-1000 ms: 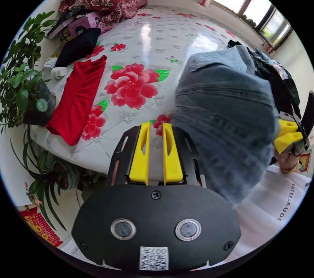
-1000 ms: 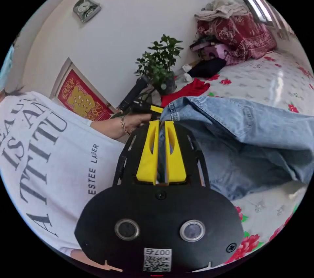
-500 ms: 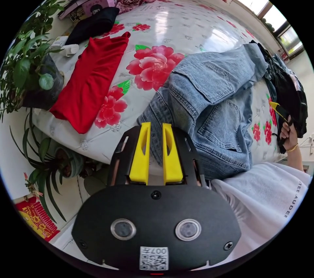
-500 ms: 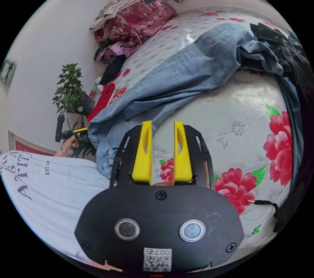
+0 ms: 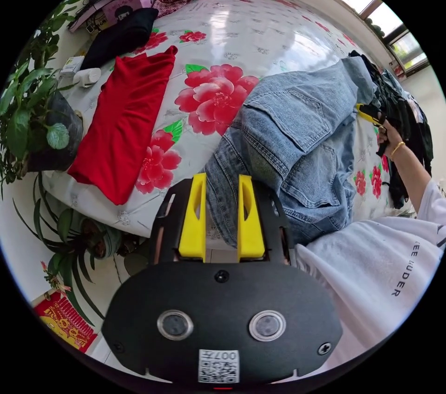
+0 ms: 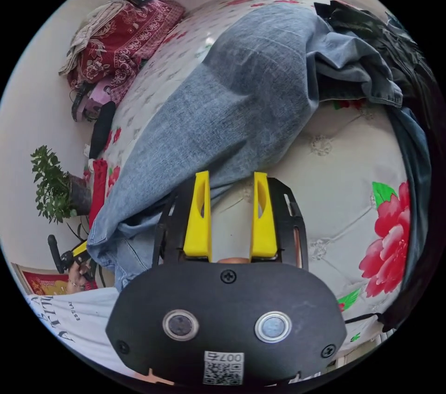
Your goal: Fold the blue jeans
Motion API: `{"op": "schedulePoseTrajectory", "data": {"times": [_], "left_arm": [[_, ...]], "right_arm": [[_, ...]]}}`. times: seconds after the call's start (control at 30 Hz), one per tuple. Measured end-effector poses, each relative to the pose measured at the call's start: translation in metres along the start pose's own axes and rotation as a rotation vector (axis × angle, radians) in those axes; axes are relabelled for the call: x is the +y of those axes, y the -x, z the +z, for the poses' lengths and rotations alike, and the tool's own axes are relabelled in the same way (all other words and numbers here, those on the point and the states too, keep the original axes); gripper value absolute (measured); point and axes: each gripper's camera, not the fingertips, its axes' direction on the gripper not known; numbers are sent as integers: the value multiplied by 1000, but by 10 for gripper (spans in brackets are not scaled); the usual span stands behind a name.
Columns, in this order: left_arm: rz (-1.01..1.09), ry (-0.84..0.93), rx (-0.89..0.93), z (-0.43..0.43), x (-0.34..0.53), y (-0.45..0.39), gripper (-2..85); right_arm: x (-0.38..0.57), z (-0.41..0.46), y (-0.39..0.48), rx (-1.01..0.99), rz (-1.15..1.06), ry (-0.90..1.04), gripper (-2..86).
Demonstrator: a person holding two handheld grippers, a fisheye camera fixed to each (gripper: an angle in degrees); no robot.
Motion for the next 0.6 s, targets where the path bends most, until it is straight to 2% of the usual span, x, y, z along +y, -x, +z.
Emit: {"op": "schedulePoseTrajectory", "data": {"times": [0.1, 0.2, 0.4, 0.5, 0.6], "left_arm": [[40, 35, -7, 15, -9, -7, 92], [115, 116, -71, 52, -24, -20, 29], [273, 72, -212, 61, -86, -26, -8], [237, 0, -220, 45, -134, -12, -9], [179, -151, -353, 11, -176, -9, -7]], "right_arm": [[-8, 6, 5, 46, 33, -8, 48], [-6, -4, 5, 14, 19, -23, 18], [73, -105, 3, -168, 6, -321, 3], [136, -151, 12, -169, -21, -361, 4], [188, -159, 30, -206, -66, -276, 13]]}}
